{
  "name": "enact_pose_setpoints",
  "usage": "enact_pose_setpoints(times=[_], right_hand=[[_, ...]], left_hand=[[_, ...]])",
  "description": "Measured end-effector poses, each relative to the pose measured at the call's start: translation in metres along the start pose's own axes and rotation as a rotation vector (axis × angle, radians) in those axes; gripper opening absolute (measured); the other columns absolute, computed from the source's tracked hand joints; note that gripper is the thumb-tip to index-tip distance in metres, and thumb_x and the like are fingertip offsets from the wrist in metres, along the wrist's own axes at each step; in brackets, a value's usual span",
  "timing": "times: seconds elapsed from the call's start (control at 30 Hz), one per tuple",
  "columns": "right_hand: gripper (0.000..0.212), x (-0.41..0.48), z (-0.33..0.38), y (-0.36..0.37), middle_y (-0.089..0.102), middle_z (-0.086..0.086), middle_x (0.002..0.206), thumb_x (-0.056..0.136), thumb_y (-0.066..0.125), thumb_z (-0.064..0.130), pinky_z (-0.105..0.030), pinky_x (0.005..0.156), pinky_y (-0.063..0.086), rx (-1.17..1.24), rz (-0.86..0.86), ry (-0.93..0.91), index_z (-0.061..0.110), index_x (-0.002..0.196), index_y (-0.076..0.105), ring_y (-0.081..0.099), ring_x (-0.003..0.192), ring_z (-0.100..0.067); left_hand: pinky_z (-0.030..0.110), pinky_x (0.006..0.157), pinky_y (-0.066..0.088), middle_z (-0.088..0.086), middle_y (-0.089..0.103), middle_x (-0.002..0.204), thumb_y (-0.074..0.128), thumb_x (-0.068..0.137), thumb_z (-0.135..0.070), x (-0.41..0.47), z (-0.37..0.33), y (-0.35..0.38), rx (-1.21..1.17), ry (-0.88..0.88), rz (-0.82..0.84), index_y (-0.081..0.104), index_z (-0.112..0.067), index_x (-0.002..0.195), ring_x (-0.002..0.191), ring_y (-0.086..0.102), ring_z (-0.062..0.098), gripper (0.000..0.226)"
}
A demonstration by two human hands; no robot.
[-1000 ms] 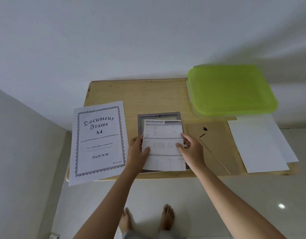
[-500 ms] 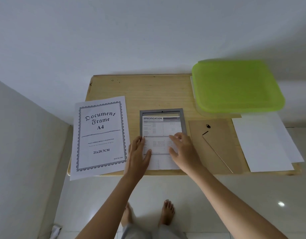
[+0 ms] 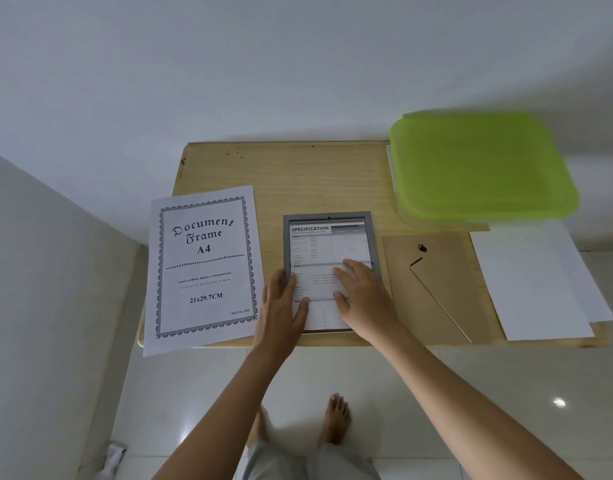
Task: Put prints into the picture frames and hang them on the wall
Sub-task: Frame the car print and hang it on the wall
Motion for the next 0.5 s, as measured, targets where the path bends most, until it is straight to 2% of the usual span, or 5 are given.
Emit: enact_pose_setpoints(times=[0.13, 0.37, 0.43, 0.5], right_hand=[[0.052, 0.004, 0.004, 0.003, 0.024, -0.005, 0.151, 0.094, 0.043, 0.035, -0.037, 0.111, 0.024, -0.03, 0.027, 0.023, 0.018, 0.141, 0.033, 0.019, 0.14, -0.021], [0.053, 0.01, 0.004, 0.001, 0.02, -0.004, 0.153, 0.094, 0.042, 0.036, -0.035, 0.112, 0.022, -0.034, 0.044, 0.039, 0.019, 0.143, 0.029, 0.016, 0.141, -0.02], [0.051, 0.008, 0.0, -0.003, 0.025, -0.004, 0.151, 0.094, 0.044, 0.032, -0.034, 0.11, 0.026, 0.039, 0.017, 0.038, 0.017, 0.141, 0.033, 0.021, 0.139, -0.02], [0.046, 0.003, -0.009, -0.015, 0.036, -0.006, 0.145, 0.093, 0.048, 0.026, -0.033, 0.104, 0.035, 0.131, -0.084, 0.068, 0.013, 0.136, 0.041, 0.034, 0.133, -0.021]], left_hand=[[0.035, 0.108, 0.03, 0.004, 0.019, 0.151, 0.046, 0.095, -0.03, 0.0, 0.003, 0.0, -0.009, -0.01, 0.019, 0.031, -0.013, 0.143, 0.135, 0.02, 0.02, 0.054], [0.037, 0.11, 0.028, 0.005, 0.021, 0.151, 0.046, 0.095, -0.028, 0.002, 0.003, -0.004, 0.018, -0.006, 0.036, 0.03, -0.013, 0.143, 0.138, 0.02, 0.021, 0.053], [0.037, 0.11, 0.028, 0.004, 0.021, 0.152, 0.045, 0.096, -0.029, 0.001, 0.002, -0.005, 0.023, -0.007, 0.04, 0.028, -0.013, 0.144, 0.139, 0.019, 0.02, 0.054], [0.036, 0.111, 0.027, 0.003, 0.023, 0.152, 0.045, 0.096, -0.031, 0.0, 0.005, -0.006, 0.036, 0.005, 0.035, 0.028, -0.013, 0.144, 0.139, 0.02, 0.02, 0.055]])
Point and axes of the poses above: each hand's wrist, its own x-axis towards the middle knuckle, its own y-axis out of the palm, z = x × y, the point moved 5 cm from there along x, towards the middle knuckle
